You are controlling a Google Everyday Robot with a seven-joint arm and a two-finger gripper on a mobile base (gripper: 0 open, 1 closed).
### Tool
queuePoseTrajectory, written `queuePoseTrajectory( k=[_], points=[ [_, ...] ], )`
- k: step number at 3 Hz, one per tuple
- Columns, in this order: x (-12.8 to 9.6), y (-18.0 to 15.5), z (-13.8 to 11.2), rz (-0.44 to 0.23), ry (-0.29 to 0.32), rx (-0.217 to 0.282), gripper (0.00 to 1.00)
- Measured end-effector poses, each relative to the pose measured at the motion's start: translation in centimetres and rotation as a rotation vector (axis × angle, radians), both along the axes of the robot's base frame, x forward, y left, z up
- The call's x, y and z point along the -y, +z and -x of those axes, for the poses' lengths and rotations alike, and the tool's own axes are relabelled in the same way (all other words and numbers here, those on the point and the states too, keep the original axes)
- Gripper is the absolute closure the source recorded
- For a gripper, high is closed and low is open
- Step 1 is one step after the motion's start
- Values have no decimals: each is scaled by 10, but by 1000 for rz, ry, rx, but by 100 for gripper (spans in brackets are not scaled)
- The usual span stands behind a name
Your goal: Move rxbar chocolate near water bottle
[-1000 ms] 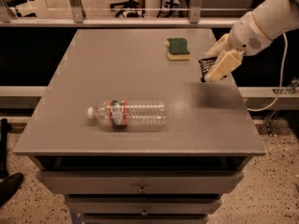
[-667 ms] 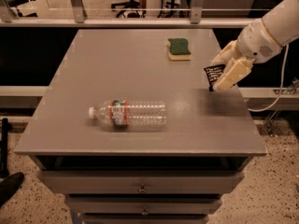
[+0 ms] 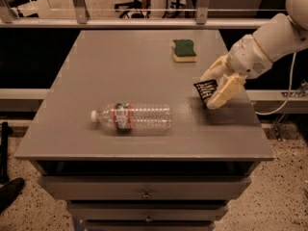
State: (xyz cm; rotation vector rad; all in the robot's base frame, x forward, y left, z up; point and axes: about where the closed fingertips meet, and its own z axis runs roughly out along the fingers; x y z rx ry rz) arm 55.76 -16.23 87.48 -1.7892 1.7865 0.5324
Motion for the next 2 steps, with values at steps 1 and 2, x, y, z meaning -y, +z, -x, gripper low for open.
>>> queuePoseTrajectory(
  k=[1,2],
  points=[
    [-32,-10,-5,-39,66,11,97],
    [-46,-15,0,-49,120,9,67]
  ],
)
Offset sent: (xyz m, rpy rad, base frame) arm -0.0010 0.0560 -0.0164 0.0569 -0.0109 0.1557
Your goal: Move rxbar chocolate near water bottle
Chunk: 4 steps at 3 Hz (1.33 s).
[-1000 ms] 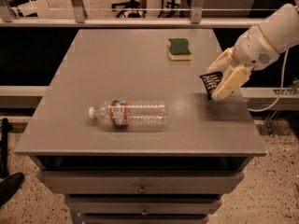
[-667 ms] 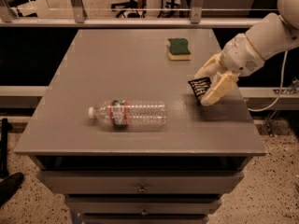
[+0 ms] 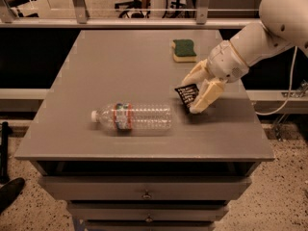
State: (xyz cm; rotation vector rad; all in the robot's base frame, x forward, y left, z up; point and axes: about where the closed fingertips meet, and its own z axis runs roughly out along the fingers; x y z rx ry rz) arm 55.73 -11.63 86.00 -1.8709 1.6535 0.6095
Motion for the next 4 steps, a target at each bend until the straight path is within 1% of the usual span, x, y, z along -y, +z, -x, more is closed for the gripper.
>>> queuePoseTrajectory(
  k=[1,2,3,4],
  points=[
    [0,0,8,1,22,-3,44],
    [-4,0,16,-8,48,-8,13],
    [-8,0,20,-16,62,-11,0],
    [-6,2,24,-12,54,-11,0]
  ],
)
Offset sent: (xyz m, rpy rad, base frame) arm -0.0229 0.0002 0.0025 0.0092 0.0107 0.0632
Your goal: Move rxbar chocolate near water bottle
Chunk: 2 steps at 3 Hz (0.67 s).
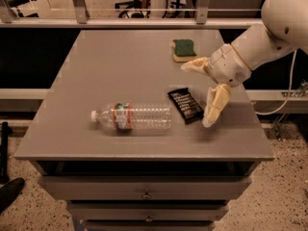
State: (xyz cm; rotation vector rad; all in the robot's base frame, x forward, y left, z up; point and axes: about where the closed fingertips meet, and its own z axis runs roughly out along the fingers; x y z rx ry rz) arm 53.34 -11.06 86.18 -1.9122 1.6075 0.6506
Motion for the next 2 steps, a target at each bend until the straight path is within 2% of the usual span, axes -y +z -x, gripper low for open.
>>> queuePoseTrajectory(
  k=[1,2],
  points=[
    [37,0,-11,-27,-113,17,0],
    [102,7,-21,-93,-289,57,0]
  ],
)
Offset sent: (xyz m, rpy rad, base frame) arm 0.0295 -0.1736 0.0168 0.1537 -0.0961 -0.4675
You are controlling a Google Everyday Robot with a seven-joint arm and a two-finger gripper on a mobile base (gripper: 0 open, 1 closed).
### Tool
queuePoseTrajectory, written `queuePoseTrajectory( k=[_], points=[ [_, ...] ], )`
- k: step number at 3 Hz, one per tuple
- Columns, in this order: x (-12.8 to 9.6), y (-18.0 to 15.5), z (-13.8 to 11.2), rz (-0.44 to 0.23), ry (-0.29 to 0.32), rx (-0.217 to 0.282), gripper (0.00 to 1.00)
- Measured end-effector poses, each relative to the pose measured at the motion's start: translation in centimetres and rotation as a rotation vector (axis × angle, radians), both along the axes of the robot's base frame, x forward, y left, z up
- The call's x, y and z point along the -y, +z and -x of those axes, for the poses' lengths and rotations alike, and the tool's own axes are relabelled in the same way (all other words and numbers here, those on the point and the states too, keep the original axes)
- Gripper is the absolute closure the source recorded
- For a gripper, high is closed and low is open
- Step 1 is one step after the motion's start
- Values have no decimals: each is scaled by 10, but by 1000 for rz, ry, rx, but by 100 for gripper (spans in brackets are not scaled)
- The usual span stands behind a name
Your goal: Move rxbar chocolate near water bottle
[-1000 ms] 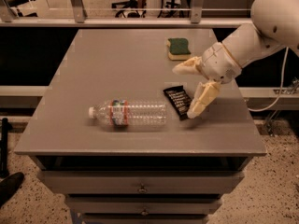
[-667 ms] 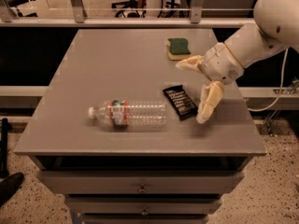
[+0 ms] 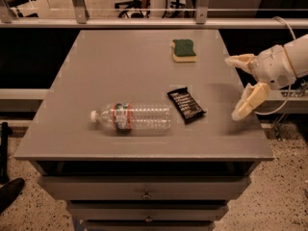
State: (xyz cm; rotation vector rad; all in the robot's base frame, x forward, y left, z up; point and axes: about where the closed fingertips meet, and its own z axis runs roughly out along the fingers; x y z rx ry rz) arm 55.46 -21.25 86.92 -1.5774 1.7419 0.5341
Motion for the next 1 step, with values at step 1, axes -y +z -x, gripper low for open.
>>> queuePoseTrajectory(
  k=[1],
  points=[
    [0,0,0,0,0,0,0]
  ],
)
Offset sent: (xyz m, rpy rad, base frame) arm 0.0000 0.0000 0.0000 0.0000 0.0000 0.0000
